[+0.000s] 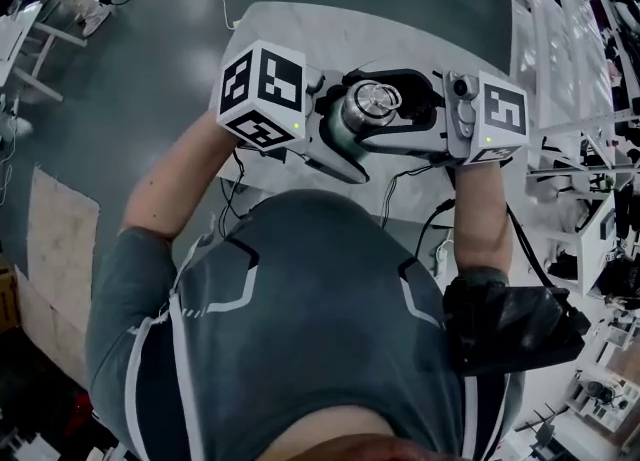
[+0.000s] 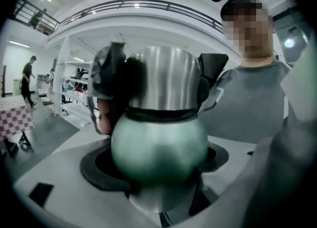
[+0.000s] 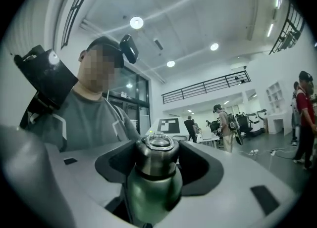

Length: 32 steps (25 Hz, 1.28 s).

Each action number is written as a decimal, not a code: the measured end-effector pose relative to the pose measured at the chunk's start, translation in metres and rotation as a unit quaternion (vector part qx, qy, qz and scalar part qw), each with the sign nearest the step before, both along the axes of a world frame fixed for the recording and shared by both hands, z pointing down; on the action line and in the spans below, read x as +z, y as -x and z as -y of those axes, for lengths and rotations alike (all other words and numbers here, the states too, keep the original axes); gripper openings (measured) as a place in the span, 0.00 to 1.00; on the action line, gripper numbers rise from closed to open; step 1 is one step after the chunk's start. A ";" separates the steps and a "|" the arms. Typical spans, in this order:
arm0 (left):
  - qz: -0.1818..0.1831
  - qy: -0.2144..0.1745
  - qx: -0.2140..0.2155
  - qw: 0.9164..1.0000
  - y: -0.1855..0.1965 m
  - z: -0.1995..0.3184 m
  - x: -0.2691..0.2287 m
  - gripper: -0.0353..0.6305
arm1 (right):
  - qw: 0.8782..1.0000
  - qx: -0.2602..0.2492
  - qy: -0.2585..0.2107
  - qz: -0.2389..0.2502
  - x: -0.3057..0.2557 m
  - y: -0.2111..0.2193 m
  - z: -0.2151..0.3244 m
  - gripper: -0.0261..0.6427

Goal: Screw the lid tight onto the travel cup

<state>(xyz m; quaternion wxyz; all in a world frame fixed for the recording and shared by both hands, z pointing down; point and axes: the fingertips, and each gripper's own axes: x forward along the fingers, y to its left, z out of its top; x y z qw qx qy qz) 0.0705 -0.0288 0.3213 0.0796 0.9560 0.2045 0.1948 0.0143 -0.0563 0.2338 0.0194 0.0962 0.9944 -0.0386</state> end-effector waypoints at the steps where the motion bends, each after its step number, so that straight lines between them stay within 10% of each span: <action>1: 0.007 -0.008 -0.018 1.000 -0.002 0.006 0.003 0.66 | 1.000 0.015 0.002 -0.003 0.002 0.000 0.005 0.45; 4: 0.047 -0.037 -0.109 0.992 -0.003 0.038 0.023 0.66 | 0.994 0.109 0.008 -0.024 0.019 -0.003 0.030 0.45; 11: 0.138 -0.127 -0.290 0.939 0.010 0.101 0.069 0.66 | 0.947 0.309 0.043 -0.080 0.063 -0.007 0.076 0.45; 17: 0.064 -0.050 -0.165 0.983 0.010 0.055 0.044 0.66 | 0.985 0.161 0.042 -0.038 0.042 -0.003 0.042 0.50; 22: 0.026 -0.009 -0.083 0.996 0.010 0.018 0.023 0.66 | 0.998 0.065 -0.004 0.001 0.021 0.005 0.010 0.50; 28: 0.042 -0.032 -0.138 0.989 0.008 0.037 0.028 0.66 | 0.992 0.123 0.003 -0.010 0.021 0.006 0.028 0.45; 32: 0.099 -0.056 -0.265 0.957 0.011 0.086 0.054 0.66 | 0.961 0.267 0.053 -0.045 0.047 -0.002 0.072 0.45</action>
